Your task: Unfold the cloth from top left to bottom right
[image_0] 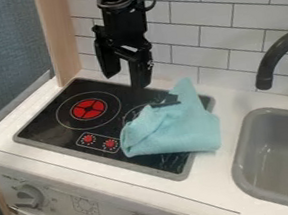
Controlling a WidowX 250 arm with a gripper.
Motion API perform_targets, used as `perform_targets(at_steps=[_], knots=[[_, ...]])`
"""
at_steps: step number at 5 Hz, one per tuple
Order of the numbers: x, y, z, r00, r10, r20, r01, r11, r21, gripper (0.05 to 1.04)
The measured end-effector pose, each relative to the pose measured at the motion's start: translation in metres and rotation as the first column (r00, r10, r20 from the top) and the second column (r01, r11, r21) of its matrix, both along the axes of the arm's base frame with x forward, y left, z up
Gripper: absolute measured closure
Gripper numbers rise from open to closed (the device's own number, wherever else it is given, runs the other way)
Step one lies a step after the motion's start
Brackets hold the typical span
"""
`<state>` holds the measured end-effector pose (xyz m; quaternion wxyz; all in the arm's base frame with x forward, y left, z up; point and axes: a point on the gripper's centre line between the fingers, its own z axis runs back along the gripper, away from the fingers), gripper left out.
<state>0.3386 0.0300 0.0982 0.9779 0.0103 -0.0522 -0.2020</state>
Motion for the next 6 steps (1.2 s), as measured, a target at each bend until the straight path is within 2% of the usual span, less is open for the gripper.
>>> perform_targets(at_steps=[1, 2, 3, 4, 5, 6], knots=[[-0.003, -0.002, -0.01, 0.999, -0.004, -0.032, 0.004, 1.0, -0.007, 0.085], [0.001, -0.011, -0.029, 0.995, -0.034, -0.094, 0.029, 0.998, -0.06, 0.085], [0.008, -0.02, -0.033, 0.992, -0.055, -0.113, 0.044, 0.994, -0.099, 0.085], [0.012, -0.025, -0.043, 0.987, -0.077, -0.144, 0.06, 0.991, -0.118, 0.085], [0.015, -0.028, -0.048, 0.984, -0.092, -0.155, 0.071, 0.988, -0.139, 0.085], [0.015, -0.034, -0.057, 0.978, -0.111, -0.175, 0.086, 0.986, -0.145, 0.128]])
